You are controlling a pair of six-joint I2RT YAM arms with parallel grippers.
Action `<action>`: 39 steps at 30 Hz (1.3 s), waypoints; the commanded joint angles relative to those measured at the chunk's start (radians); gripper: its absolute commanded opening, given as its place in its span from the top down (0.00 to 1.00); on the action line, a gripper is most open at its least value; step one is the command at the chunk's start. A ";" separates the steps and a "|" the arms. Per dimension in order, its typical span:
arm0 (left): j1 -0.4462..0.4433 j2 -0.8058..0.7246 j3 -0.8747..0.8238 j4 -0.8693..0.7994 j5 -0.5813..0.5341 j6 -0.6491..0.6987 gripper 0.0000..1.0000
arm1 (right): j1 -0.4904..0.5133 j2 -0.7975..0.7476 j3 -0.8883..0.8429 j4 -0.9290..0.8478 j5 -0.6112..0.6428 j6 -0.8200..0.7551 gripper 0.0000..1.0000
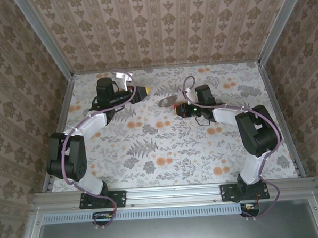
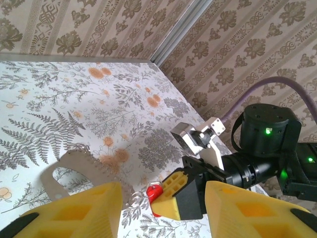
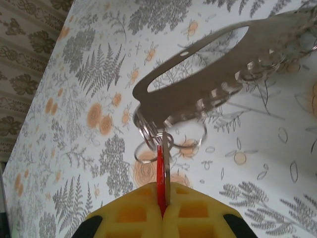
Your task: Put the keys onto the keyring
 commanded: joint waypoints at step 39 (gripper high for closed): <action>-0.046 -0.109 -0.039 -0.044 -0.038 0.027 0.12 | 0.051 -0.403 -0.388 -0.015 -0.028 0.094 0.00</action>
